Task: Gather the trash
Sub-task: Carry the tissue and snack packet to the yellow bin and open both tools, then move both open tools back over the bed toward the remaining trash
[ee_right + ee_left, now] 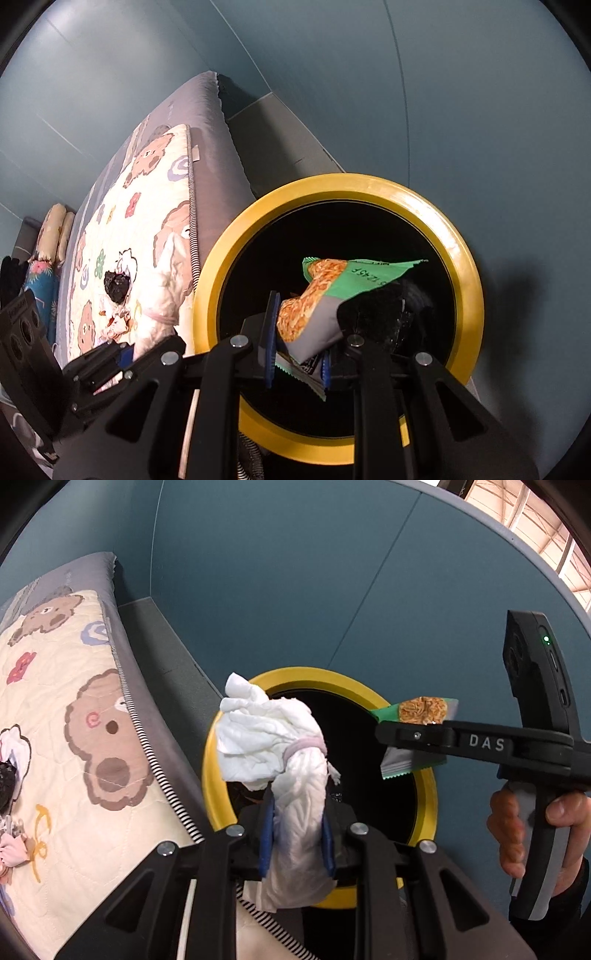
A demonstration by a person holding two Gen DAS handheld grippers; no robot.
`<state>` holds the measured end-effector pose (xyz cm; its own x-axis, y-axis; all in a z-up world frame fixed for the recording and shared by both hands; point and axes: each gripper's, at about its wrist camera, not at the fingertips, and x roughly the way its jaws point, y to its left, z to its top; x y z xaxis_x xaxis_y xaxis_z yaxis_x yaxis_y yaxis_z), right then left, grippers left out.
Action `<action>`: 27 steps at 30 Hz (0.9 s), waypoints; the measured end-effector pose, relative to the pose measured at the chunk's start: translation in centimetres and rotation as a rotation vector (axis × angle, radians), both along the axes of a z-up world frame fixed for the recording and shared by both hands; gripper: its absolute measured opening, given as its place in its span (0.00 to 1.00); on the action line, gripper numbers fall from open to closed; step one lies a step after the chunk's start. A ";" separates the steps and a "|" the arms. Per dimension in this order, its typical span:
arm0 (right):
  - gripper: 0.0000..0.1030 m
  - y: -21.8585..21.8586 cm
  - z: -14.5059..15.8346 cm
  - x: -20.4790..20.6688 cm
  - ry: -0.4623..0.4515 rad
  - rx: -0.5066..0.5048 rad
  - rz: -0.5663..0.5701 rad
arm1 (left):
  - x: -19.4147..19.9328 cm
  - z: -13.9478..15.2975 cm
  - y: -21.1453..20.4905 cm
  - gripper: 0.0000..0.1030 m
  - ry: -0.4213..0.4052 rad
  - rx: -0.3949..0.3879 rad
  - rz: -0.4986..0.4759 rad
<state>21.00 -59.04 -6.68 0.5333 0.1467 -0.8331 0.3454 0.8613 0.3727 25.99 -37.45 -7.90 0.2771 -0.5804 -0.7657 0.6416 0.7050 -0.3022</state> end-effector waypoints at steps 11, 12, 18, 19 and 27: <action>0.43 -1.6 0.0 -1.1 -0.010 -0.003 -0.050 | 0.2 -0.1 0.1 0.47 0.004 -0.020 0.018; 0.44 -1.8 0.2 -1.2 -0.015 -0.006 -0.059 | 0.1 0.0 0.2 0.50 -0.001 -0.021 0.019; 0.51 -1.8 1.2 -2.1 -0.041 -0.022 -0.085 | 0.3 0.8 1.8 0.73 -0.007 -0.039 0.058; 0.51 -1.5 1.3 -2.0 -0.043 -0.029 -0.086 | 0.3 1.0 2.0 0.74 -0.015 -0.037 0.064; 0.54 1.3 2.1 -2.4 -0.087 -0.051 -0.041 | 0.8 1.4 6.0 0.85 -0.064 -0.016 0.138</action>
